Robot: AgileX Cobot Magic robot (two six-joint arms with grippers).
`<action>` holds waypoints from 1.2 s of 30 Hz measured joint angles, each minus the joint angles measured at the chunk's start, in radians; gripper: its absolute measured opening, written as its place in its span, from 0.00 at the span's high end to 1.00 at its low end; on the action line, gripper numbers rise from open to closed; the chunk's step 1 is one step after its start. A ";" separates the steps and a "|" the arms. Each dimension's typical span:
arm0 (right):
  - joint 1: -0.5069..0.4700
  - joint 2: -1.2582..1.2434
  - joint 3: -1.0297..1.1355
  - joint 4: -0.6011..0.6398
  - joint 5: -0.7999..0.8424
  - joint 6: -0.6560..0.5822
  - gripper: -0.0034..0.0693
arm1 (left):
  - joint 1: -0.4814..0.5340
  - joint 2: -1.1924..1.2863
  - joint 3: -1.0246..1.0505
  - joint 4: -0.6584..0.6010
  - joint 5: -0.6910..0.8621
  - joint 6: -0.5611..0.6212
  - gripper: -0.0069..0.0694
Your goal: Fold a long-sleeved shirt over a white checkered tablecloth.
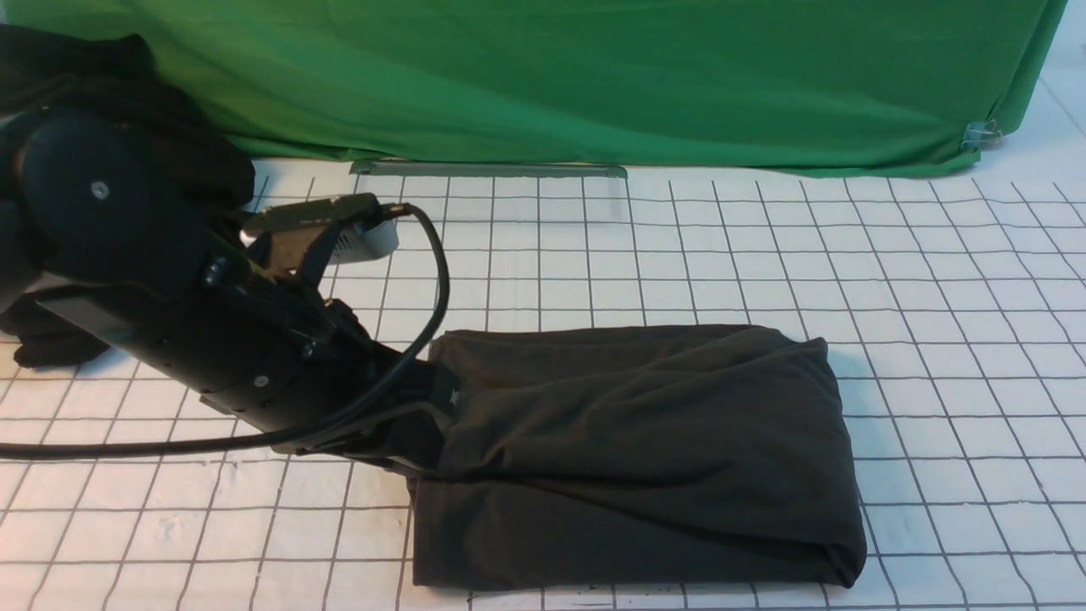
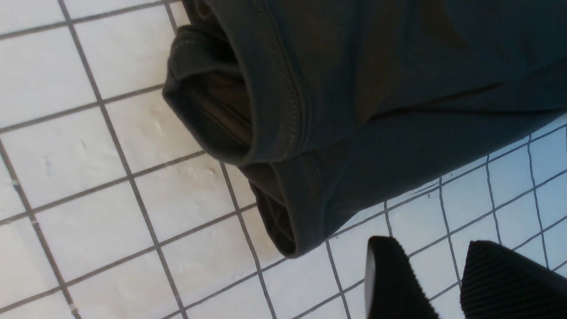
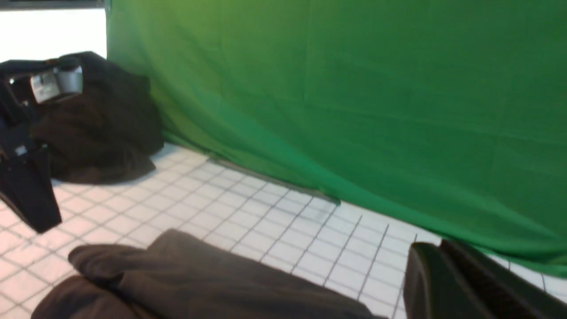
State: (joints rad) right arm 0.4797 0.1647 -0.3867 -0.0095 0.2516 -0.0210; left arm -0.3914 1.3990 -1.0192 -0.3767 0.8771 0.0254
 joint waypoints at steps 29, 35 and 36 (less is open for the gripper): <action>-0.022 -0.035 0.104 -0.002 -0.080 0.000 0.85 | 0.000 0.000 0.000 -0.018 -0.014 0.019 0.60; -0.160 -0.098 0.255 -0.004 -0.071 0.000 0.83 | 0.000 0.000 0.000 -0.021 -0.017 0.019 0.60; -0.173 -0.103 0.265 -0.004 -0.070 0.000 0.83 | 0.000 0.000 0.000 -0.021 -0.020 0.019 0.60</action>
State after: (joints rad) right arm 0.3069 0.0618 -0.1214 -0.0134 0.1818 -0.0210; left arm -0.3914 1.3990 -1.0192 -0.3982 0.8566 0.0448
